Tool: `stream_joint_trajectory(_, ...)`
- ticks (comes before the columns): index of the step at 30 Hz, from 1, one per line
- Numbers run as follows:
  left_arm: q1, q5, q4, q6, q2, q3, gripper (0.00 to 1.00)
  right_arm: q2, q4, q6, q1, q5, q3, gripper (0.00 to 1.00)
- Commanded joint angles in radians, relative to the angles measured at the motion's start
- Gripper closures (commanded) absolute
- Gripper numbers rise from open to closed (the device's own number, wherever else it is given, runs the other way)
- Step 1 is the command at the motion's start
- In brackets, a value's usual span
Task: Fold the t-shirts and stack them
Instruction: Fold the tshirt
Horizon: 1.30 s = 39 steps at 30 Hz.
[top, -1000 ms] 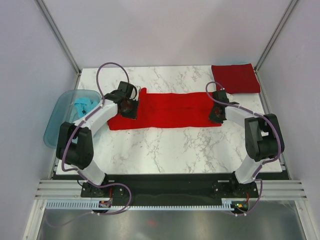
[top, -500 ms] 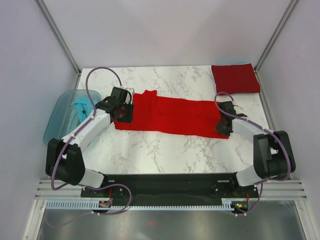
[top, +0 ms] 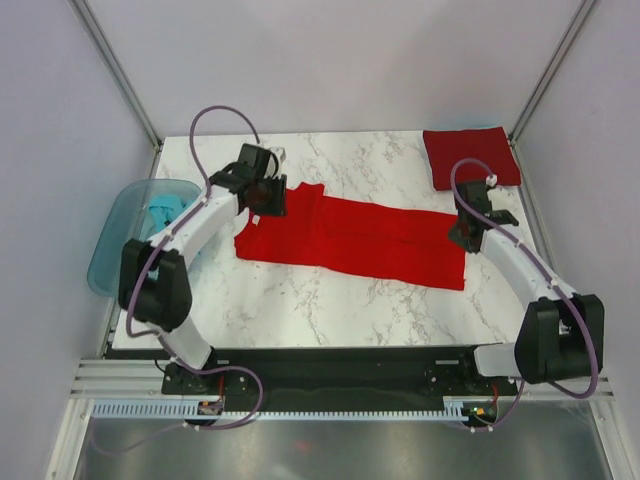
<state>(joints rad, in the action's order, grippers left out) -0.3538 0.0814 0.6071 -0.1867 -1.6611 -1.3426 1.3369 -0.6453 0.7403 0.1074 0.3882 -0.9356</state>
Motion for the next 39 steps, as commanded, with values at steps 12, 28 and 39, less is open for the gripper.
stream_joint_trajectory(12, 0.098, 0.050, -0.035, -0.074, -0.518, -0.461, 0.63, 0.405, 0.154, -0.163, -0.075, -0.005, -0.192, 0.70)
stream_joint_trajectory(28, 0.128, -0.042, -0.029, -0.088, -0.655, -0.478, 0.63, 0.450, 0.256, -0.222, -0.186, 0.009, -0.098, 0.73)
stream_joint_trajectory(39, 0.131, 0.157, -0.033, -0.072, -0.477, -0.497, 0.59, 0.327, 0.494, -0.329, -0.115, -0.483, -0.270, 0.61)
